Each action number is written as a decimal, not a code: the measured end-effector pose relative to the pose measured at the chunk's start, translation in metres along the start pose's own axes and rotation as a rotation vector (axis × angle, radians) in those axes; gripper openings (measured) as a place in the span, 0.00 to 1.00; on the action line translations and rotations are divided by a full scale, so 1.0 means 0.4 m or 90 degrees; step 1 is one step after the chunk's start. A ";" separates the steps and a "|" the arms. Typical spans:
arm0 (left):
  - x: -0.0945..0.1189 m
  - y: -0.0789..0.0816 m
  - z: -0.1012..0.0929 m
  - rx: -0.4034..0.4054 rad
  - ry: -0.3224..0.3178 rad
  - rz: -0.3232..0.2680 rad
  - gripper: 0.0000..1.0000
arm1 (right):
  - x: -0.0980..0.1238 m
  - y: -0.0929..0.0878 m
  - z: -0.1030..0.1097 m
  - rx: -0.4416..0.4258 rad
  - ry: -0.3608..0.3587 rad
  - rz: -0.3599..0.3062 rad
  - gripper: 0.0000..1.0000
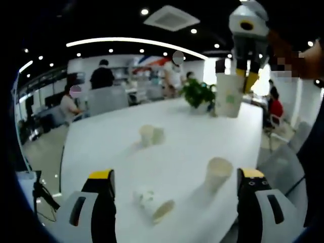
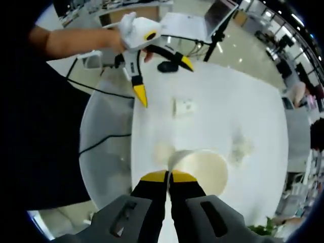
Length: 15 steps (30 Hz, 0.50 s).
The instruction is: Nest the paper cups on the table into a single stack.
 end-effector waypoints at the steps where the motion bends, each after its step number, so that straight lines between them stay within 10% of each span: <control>1: 0.002 -0.001 0.002 0.001 0.004 0.000 0.99 | -0.002 -0.001 -0.001 -0.004 -0.001 0.002 0.00; 15: 0.027 -0.011 0.004 0.008 0.013 -0.010 0.99 | -0.029 -0.001 0.010 -0.038 0.003 -0.003 0.00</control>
Point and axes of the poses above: the point that each gripper's makers call its tool centre point, and the gripper's own axes: x roughly backward along the fingers, z roughly to its left, y roughly out of its top, the point moved 7 cm from there along x, roughly backward along the fingers
